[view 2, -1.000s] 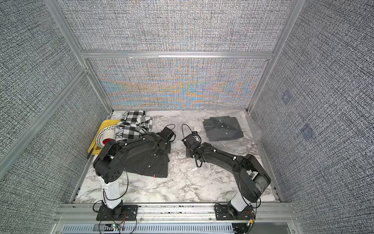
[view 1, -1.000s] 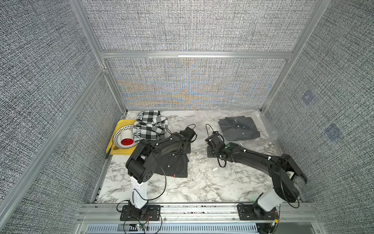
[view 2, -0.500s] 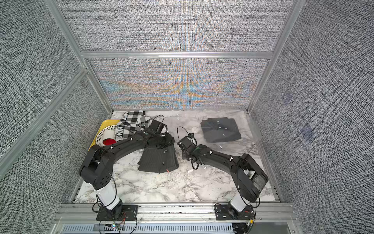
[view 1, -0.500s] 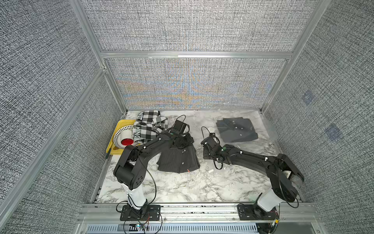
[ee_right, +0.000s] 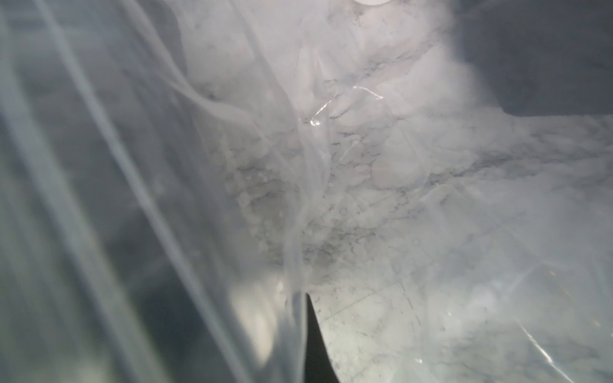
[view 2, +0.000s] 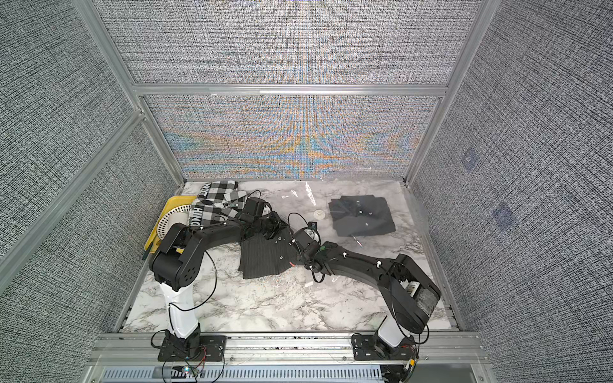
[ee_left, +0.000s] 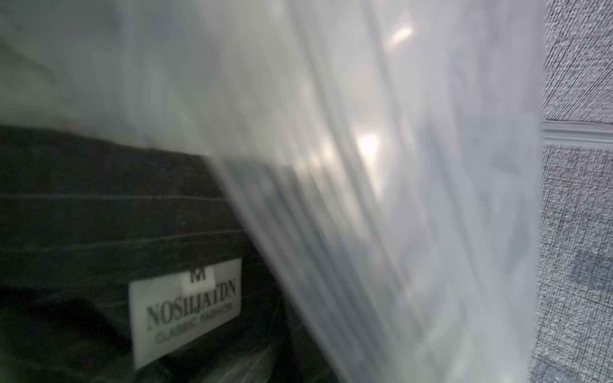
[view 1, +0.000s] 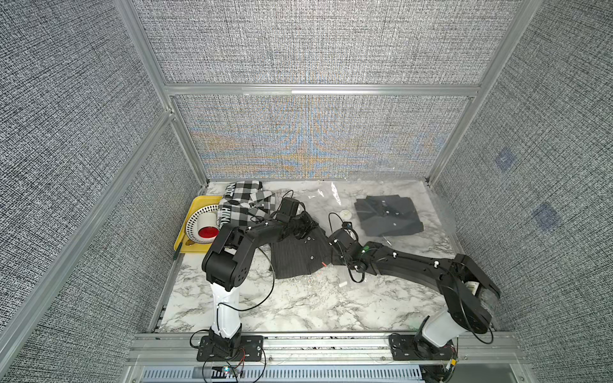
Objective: Place the folded shirt into the vacuum bag
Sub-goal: Place the shirt in the vacuum bag.
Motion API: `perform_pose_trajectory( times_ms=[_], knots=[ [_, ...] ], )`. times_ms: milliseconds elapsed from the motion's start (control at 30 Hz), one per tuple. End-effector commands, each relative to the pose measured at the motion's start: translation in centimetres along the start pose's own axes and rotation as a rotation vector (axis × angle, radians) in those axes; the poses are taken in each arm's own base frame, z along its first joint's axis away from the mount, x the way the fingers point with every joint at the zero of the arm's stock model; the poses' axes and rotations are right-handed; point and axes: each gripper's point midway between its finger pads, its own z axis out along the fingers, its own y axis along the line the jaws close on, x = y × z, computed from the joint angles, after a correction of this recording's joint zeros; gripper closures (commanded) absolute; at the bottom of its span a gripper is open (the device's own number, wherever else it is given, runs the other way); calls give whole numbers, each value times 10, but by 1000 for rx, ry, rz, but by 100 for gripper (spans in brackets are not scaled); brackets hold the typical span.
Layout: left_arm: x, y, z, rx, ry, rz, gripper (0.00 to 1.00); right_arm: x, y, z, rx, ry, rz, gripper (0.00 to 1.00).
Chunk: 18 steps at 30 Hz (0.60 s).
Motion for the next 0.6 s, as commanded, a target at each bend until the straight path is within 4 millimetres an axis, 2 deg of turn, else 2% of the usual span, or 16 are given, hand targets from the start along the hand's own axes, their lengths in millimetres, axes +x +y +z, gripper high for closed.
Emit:
perform_pose_trajectory(
  times_ms=[0,133,267,567],
  knots=[
    [-15,-11,8,54,-56,-23,100,2,1,-4,1,0,9,100],
    [-28,14,14,-74,-117,-4,100,-2,7,-11,-5,-13,1,100],
    [-34,42,8,-254,-173,66,100,-16,6,-24,10,-49,-3,100],
    [-32,74,-2,-481,-216,204,100,-46,-5,-51,83,-131,-12,100]
  ],
)
